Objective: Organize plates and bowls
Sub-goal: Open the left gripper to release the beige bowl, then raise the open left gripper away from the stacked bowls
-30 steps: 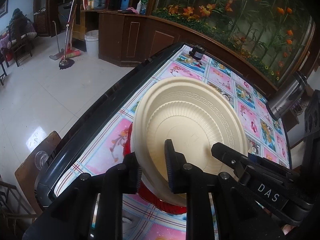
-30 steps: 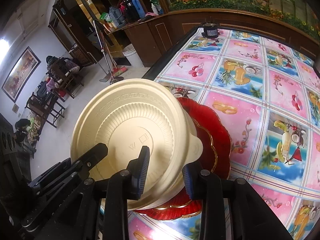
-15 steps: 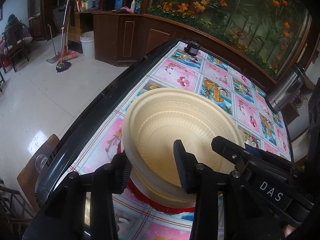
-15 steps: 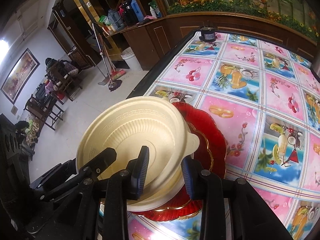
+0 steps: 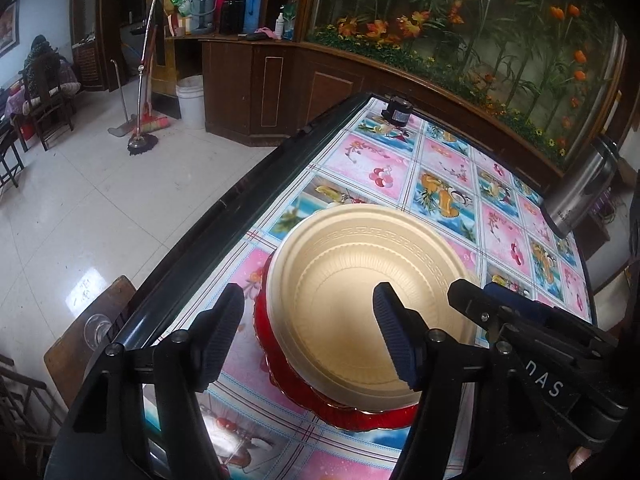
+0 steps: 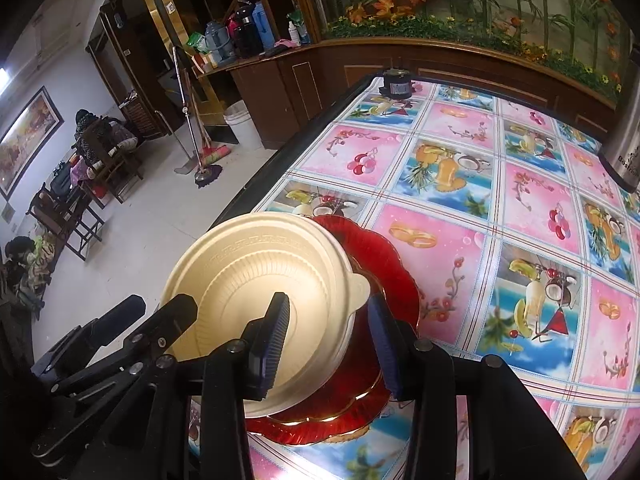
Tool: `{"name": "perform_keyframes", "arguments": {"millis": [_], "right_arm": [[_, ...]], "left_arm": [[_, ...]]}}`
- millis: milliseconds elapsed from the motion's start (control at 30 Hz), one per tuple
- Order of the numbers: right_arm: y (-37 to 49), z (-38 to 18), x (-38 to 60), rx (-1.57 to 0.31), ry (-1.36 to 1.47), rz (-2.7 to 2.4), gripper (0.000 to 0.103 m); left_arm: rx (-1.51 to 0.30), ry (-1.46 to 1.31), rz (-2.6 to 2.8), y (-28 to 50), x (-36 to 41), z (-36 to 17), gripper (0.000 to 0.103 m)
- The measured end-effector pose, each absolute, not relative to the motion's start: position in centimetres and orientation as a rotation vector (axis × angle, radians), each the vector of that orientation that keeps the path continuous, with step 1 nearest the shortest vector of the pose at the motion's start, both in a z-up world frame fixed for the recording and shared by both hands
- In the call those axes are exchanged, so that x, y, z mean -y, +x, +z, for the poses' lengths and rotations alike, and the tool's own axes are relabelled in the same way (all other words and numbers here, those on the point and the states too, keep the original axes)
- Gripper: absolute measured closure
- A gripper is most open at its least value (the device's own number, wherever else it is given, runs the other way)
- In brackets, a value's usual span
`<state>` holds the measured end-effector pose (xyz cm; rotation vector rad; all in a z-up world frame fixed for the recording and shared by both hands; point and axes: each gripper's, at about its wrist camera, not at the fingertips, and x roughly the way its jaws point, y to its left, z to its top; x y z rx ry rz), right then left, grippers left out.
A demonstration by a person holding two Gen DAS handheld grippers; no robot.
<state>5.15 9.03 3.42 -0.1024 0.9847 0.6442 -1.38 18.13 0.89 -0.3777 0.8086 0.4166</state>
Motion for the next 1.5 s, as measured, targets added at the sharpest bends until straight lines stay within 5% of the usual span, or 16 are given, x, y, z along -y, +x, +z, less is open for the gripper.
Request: {"name": "perform_keyframes", "arguments": {"millis": [233,667,867,1000,1500], "right_arm": [[5.0,3.6,-8.6,-0.969,-0.092,0.635,0.055],[2.2,4.7,-4.5,-0.87,-0.157,0.68,0.0],[-0.3,5.1,-2.2,-0.793,-0.194,0.727,0.0],[-1.5,4.8,-0.9,-0.767,-0.212,0.749,0.0],[-3.3,3.2,-0.6,-0.777,-0.242,0.786,0.0]], "left_arm": [[-0.783,-0.364,0.44,-2.0,-17.8,1.5,0.03],[-0.729,-0.269,0.399,-4.7,-15.7,2.2,0.016],[-0.751,-0.196,0.374,-5.1,-14.1,1.9,0.013],[-0.758,-0.222,0.337,-5.3,-13.8,1.7,0.0],[-0.748,-0.233,0.271,-5.5,-12.6,0.9,0.0]]}}
